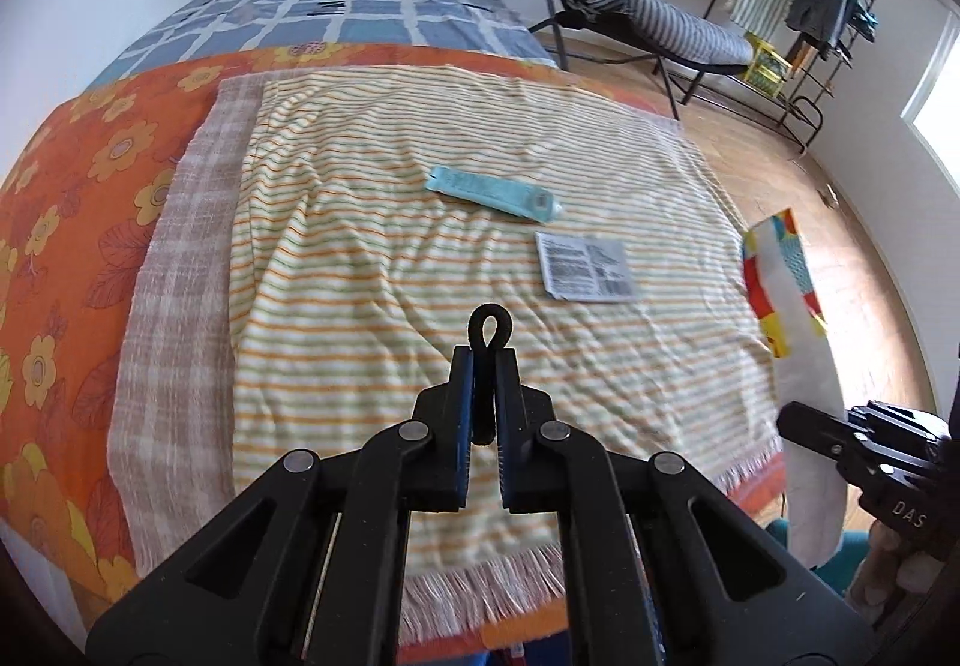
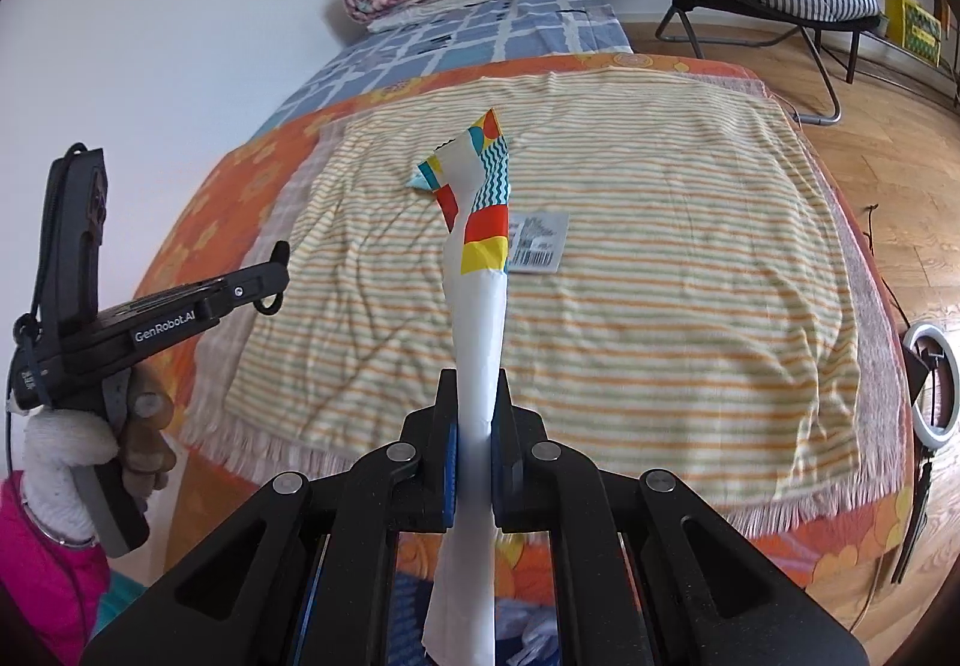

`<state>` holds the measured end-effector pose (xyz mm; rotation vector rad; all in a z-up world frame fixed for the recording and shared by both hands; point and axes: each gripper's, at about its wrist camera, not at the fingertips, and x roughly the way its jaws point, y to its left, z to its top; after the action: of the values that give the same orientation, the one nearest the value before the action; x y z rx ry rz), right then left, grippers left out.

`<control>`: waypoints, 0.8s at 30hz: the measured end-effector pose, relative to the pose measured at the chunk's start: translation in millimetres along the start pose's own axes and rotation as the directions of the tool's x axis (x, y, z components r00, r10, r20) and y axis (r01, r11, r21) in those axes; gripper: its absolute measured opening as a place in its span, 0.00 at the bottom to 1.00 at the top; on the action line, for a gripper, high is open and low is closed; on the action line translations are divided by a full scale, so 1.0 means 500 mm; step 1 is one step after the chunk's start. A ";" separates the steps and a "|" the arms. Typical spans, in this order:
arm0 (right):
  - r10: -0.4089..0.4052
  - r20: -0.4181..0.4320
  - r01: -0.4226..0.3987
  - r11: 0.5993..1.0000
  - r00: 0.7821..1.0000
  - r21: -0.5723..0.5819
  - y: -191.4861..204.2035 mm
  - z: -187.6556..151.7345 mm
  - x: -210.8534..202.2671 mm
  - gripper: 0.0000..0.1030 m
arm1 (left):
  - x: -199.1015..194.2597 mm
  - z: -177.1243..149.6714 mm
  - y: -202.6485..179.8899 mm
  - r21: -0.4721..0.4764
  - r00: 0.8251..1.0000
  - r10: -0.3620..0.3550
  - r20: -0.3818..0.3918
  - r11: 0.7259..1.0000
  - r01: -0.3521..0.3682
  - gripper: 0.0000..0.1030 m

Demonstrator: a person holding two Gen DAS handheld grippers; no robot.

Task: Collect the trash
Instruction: 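Carry the hair tie and white strip over the blue basket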

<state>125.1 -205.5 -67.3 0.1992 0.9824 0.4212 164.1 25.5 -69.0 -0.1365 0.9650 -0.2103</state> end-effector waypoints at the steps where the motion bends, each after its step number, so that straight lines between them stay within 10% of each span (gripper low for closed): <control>1: 0.006 0.000 -0.006 1.000 1.000 0.000 0.003 -0.011 -0.006 0.06 | -0.009 -0.010 -0.008 0.002 1.000 -0.011 0.000 1.000 0.011 0.05; 24: 0.007 -0.032 -0.006 1.000 0.999 0.026 -0.010 -0.236 -0.071 0.06 | -0.117 -0.271 -0.169 0.122 0.993 -0.120 -0.008 0.985 0.120 0.05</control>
<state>10.3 -228.4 -106.2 0.2196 1.0193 0.4189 9.9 -45.5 -80.8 -0.0821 0.9432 -0.3793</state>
